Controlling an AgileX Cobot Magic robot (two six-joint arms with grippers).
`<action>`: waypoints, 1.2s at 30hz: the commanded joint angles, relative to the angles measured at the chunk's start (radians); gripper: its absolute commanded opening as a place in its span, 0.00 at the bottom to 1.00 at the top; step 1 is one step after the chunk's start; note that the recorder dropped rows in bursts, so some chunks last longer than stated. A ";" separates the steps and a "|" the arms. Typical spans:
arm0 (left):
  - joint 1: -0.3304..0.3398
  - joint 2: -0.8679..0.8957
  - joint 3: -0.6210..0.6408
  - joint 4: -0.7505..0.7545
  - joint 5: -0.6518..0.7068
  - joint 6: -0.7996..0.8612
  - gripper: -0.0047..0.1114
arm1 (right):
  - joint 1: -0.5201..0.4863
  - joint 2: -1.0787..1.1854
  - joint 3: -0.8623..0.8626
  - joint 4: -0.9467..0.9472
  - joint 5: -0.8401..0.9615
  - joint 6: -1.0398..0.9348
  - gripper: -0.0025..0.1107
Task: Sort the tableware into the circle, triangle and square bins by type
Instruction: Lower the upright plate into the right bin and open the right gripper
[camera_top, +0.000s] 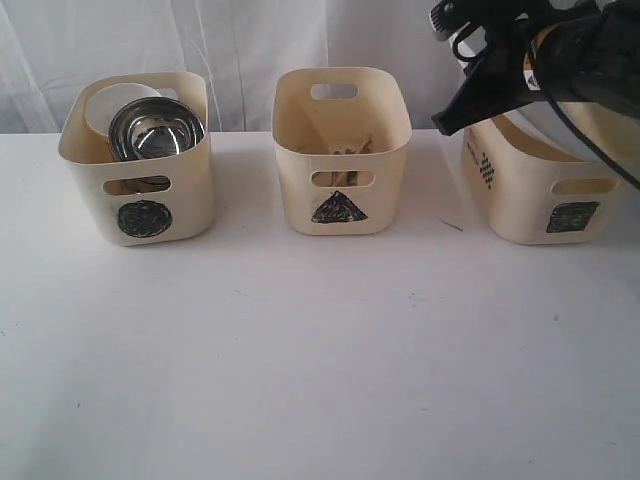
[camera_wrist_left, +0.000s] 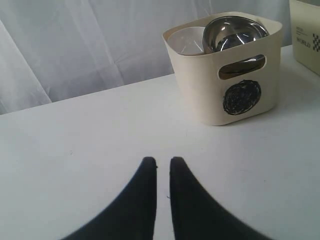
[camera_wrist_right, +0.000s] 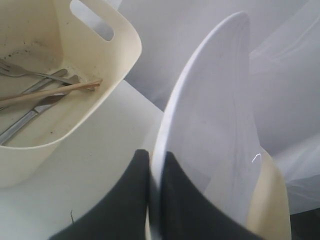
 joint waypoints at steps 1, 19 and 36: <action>0.004 -0.007 0.004 -0.003 0.003 0.002 0.19 | -0.006 0.011 -0.010 -0.016 -0.023 -0.012 0.02; 0.004 -0.007 0.004 -0.003 0.003 0.002 0.19 | -0.025 -0.002 -0.035 -0.014 -0.018 0.022 0.25; 0.004 -0.007 0.004 -0.003 0.003 0.002 0.19 | -0.025 -0.665 0.501 0.163 -0.086 0.166 0.02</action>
